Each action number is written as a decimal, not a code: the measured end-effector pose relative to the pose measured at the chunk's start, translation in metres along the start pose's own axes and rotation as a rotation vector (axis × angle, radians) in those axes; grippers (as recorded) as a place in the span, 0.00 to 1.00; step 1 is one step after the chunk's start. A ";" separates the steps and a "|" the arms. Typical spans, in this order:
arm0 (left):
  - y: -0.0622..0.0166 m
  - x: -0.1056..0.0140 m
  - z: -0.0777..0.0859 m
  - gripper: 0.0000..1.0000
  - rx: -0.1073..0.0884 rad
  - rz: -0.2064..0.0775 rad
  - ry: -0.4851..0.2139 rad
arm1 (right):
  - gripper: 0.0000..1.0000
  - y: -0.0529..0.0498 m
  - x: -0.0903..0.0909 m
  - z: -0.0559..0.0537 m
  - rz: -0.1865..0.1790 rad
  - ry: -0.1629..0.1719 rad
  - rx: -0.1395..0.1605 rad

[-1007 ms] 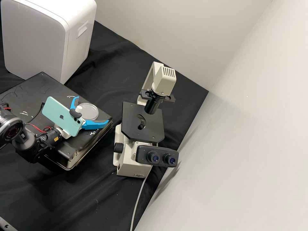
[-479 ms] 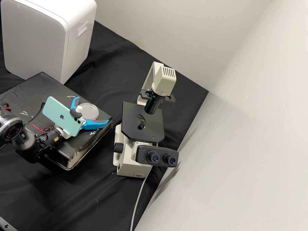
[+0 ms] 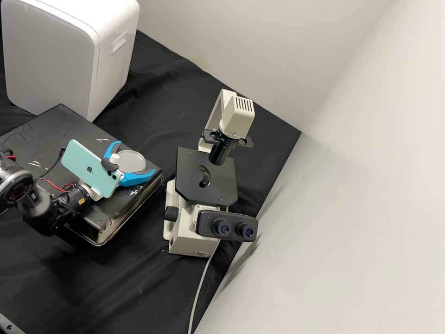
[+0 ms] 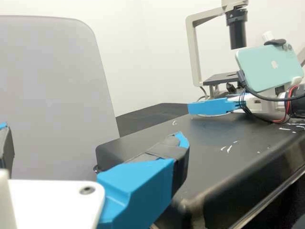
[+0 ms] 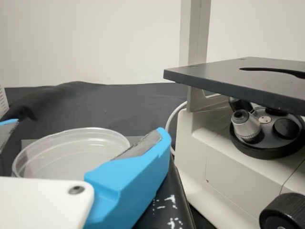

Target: Place the petri dish on the microscope

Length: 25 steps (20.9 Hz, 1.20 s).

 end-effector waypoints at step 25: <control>0.0003 0.000 -0.005 1.00 -0.001 0.002 0.026 | 0.00 0.016 -0.003 0.001 0.018 0.023 0.060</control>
